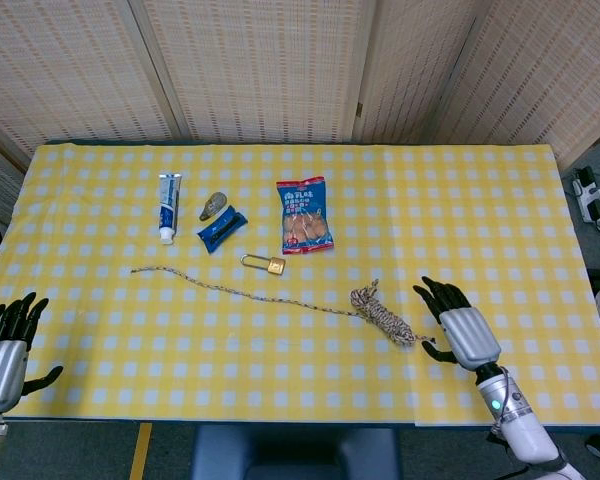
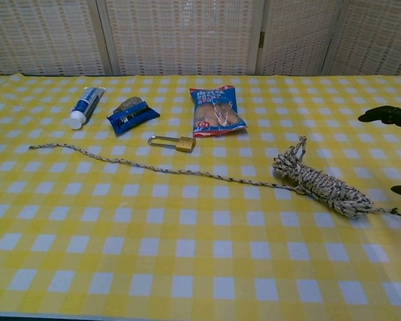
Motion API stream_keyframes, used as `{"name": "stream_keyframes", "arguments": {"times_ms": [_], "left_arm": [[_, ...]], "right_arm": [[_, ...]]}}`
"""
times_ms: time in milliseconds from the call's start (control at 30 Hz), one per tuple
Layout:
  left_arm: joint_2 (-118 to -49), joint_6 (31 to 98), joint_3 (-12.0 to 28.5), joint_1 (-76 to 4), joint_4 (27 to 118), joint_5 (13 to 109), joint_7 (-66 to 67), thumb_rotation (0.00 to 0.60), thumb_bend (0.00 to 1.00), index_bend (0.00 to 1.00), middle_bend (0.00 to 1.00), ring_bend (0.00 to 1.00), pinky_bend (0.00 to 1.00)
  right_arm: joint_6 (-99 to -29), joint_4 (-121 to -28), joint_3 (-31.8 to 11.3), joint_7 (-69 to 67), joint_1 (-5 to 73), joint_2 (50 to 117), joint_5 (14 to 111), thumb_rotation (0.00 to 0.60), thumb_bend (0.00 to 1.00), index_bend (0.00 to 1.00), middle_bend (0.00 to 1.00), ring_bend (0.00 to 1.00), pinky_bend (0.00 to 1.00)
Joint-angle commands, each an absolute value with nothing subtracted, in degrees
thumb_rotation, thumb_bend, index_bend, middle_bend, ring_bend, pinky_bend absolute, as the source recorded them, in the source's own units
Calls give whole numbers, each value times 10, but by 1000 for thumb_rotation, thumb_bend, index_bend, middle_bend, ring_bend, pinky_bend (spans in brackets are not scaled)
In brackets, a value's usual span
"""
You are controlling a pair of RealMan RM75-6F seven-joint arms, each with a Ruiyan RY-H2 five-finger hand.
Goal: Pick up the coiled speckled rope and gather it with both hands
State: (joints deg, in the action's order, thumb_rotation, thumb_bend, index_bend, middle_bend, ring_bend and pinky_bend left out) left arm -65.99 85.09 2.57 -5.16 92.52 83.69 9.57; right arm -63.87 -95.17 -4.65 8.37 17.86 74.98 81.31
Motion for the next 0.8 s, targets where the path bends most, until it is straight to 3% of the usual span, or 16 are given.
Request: {"name": "stream_keyframes", "arguments": {"times_ms": [33,467,800], "left_arm": [[-658,850,26,-51,926,835,96,600,172,80,62,73,0],[-654,844,23,-52,931,837,95,600,172,80,62,82,0],[-657,842,23,-53,923,837,90,600,172,92,72,98,0]], "right_arm": [[-619,-935,-55,103,198,787,795,600,293,0,0,0,47],[-601,-865,-78,136,234,895,728,600,269,0,0,0,0],[-590,-814,-104,158,255,896,682,600,266,0,0,0,0]]}}
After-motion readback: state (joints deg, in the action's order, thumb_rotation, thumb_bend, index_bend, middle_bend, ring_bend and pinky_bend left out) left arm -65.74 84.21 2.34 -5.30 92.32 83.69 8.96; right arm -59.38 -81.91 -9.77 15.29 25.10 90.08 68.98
